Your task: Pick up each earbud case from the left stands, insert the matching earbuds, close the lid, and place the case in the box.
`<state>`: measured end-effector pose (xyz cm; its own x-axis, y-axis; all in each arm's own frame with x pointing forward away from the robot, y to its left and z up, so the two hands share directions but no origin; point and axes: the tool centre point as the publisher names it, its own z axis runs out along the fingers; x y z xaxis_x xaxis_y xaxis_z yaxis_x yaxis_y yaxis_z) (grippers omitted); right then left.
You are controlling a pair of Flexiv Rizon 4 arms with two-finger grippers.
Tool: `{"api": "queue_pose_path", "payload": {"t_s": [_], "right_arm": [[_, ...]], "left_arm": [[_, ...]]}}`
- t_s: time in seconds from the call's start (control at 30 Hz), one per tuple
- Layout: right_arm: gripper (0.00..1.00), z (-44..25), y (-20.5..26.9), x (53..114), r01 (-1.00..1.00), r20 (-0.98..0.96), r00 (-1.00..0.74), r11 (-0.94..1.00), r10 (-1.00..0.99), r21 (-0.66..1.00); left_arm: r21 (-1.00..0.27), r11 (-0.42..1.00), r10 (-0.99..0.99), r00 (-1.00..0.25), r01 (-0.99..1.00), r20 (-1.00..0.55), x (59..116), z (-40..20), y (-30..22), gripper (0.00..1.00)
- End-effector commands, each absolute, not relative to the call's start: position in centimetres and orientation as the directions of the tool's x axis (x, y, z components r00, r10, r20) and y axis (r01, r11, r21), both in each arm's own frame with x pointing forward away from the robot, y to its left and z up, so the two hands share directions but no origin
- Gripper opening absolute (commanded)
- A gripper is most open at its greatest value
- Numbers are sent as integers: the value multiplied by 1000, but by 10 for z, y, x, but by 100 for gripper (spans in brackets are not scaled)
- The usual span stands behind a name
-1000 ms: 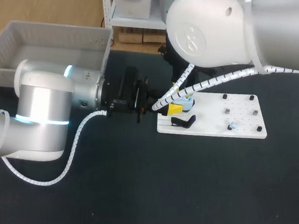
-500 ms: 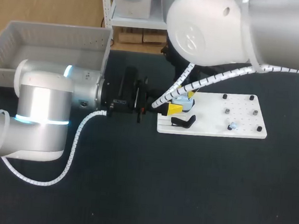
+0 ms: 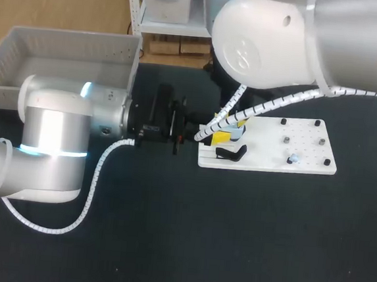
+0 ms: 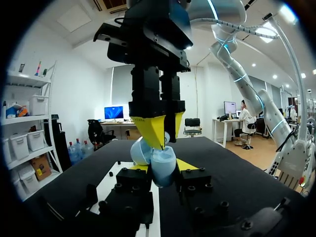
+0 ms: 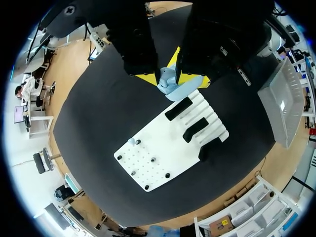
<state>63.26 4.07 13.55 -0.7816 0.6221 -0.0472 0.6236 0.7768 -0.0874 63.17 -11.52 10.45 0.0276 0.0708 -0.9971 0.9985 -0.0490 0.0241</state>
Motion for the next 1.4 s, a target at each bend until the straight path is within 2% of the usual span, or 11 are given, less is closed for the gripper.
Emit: {"api": "queue_pose_path", "payload": {"t_s": [0.03, 0.1, 0.17, 0.33, 0.47, 0.67, 0.73, 0.93, 1.13, 1.27, 1.4], "right_arm": [[69, 142, 37, 626, 621, -61, -784, 782, 618, -59], [72, 147, 35, 622, 618, -67, -786, 785, 614, -50], [50, 152, 33, 615, 610, -73, -791, 792, 607, -30], [47, 164, 21, 602, 571, -102, -814, 820, 572, 41], [37, 164, 2, 596, 492, -178, -848, 866, 500, 87], [48, 153, -37, 596, 447, -206, -864, 888, 460, 108], [60, 149, -49, 600, 447, -201, -866, 889, 458, 100], [58, 141, -73, 610, 413, -164, -889, 903, 428, 114], [73, 117, -83, 615, 342, -158, -922, 934, 354, 101], [74, 107, -89, 620, 307, -167, -932, 946, 321, 107], [60, 94, -97, 626, 282, -144, -945, 954, 295, 103]], "left_arm": [[29, -43, 67, 32, 999, -997, 629, 104, -116, 0], [29, -43, 67, 32, 999, -997, 629, 104, -116, 0], [29, -43, 67, 32, 999, -997, 629, 104, -116, 0], [29, -43, 67, 32, 999, -997, 629, 104, -116, 0], [29, -43, 67, 32, 999, -997, 629, 104, -116, 0], [29, -43, 67, 32, 999, -997, 629, 104, -116, 0], [29, -43, 67, 32, 999, -997, 629, 104, -116, 0], [29, -43, 67, 32, 999, -997, 629, 104, -116, 0], [29, -43, 67, 32, 999, -997, 629, 104, -116, 0], [29, -43, 67, 32, 999, -997, 629, 104, -116, 0], [29, -43, 67, 32, 999, -997, 629, 104, -116, 0]]}}
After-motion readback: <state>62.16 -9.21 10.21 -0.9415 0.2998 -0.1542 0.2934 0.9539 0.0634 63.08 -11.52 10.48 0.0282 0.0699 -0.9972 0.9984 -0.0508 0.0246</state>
